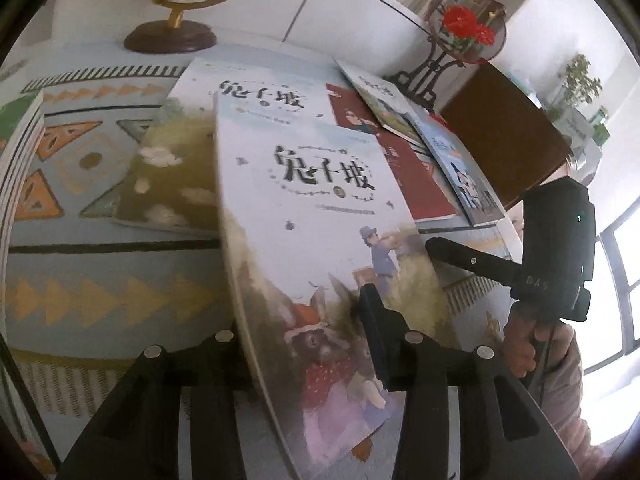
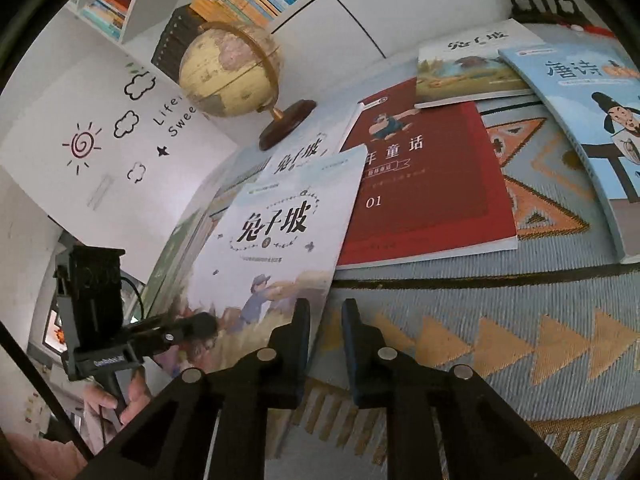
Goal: Organize books
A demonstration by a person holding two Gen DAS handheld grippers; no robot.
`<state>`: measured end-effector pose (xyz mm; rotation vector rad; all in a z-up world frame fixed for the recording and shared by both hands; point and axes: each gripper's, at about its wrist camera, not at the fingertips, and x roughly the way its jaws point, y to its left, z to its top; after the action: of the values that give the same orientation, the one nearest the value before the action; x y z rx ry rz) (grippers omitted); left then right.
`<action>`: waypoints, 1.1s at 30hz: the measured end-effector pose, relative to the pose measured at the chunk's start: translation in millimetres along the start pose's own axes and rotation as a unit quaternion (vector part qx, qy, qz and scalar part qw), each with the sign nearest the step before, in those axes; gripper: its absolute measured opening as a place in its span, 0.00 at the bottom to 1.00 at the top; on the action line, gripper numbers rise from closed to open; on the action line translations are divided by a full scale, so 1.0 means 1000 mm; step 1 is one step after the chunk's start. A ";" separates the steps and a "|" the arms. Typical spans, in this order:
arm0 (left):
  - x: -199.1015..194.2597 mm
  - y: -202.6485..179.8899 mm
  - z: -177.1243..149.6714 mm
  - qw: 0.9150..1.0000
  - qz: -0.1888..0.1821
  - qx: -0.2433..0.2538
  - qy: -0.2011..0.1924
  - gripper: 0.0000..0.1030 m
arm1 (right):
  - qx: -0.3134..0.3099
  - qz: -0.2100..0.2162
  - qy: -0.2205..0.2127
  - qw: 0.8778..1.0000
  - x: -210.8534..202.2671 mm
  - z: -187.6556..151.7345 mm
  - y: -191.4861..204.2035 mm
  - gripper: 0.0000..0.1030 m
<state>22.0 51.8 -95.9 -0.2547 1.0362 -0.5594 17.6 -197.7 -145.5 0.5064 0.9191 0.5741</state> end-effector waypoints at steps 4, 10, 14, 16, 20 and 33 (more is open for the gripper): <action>-0.002 0.005 0.001 1.000 0.023 0.000 0.002 0.39 | -0.031 -0.023 0.000 0.999 0.003 0.001 0.012 0.19; 0.000 0.004 0.002 0.999 0.047 0.014 0.001 0.35 | -0.034 -0.007 -0.012 0.999 0.015 0.008 0.019 0.48; 0.002 -0.006 0.000 0.996 0.075 0.041 0.009 0.33 | -0.038 0.001 -0.012 0.999 0.024 0.011 0.026 0.56; 0.001 -0.007 0.000 0.996 0.080 0.043 0.014 0.33 | -0.027 0.015 -0.013 0.999 0.024 0.013 0.022 0.57; 0.000 -0.008 0.000 0.993 0.105 0.046 0.014 0.33 | -0.023 0.022 -0.010 0.999 0.024 0.014 0.021 0.57; 0.001 -0.011 -0.003 0.992 0.115 0.059 0.010 0.33 | -0.038 0.050 0.030 0.998 0.031 -0.002 0.039 0.13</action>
<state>16.3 42.2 -92.6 -0.0238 1.0317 -0.4142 21.4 -148.2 -140.2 0.4715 0.9286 0.7160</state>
